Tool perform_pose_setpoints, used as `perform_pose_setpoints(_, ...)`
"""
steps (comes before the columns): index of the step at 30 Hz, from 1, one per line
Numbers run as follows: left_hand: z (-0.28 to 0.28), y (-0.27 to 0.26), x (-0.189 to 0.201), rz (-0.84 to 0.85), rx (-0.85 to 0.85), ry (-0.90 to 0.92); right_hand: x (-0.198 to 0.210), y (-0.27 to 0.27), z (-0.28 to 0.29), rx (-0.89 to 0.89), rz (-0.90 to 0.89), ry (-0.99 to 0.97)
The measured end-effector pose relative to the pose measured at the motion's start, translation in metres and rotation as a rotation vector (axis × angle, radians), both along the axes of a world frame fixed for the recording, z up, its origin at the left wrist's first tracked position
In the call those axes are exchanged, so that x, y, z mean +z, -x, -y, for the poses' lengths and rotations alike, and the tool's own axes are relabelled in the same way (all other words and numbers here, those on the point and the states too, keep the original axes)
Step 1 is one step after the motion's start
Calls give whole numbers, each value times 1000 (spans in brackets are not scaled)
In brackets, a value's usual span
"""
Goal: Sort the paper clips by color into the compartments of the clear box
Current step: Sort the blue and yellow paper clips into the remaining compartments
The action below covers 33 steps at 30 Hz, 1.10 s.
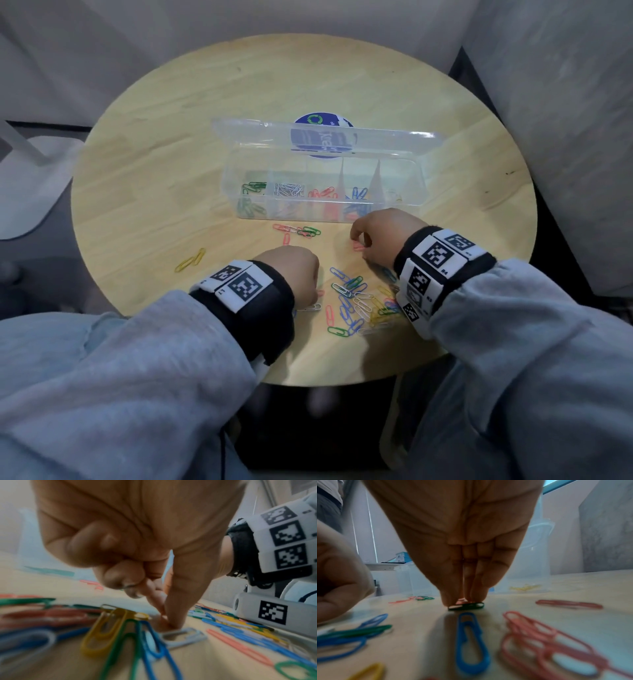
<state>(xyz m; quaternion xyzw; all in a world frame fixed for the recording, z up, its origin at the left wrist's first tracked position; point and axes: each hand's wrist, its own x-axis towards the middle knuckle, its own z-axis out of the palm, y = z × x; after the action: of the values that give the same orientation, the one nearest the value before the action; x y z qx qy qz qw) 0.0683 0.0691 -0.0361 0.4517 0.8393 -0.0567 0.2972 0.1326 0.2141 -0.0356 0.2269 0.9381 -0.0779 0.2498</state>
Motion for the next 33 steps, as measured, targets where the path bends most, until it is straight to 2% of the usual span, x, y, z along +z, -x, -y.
perform_pose_setpoints(4,1,2,13,148,113,-143,-3,-2,0,4,-29,-11)
perform_pose_setpoints(10,1,25,23,743,546,-475,-3,-1,-1,12,7,-14)
perform_pose_setpoints(12,1,27,25,837,652,-507,-4,-1,-2,11,13,-15)
perform_pose_setpoints(14,0,26,25,867,676,-477,-4,-2,-1,17,20,-19)
perform_pose_setpoints(16,-2,23,24,801,643,-409,-5,-3,0,20,1,-12)
perform_pose_setpoints(18,-4,17,22,667,559,-333,-5,-5,1,0,-38,20)
perform_pose_setpoints(21,-4,4,14,337,287,-220,-4,-4,4,0,-31,35)
perform_pose_setpoints(23,-3,-6,11,207,179,-136,-2,-2,6,-27,-2,42)
perform_pose_setpoints(27,-3,-15,2,95,93,-74,-5,-2,5,-95,51,52)
perform_pose_setpoints(33,-4,-20,-4,65,46,-22,-5,-2,7,-81,88,36)
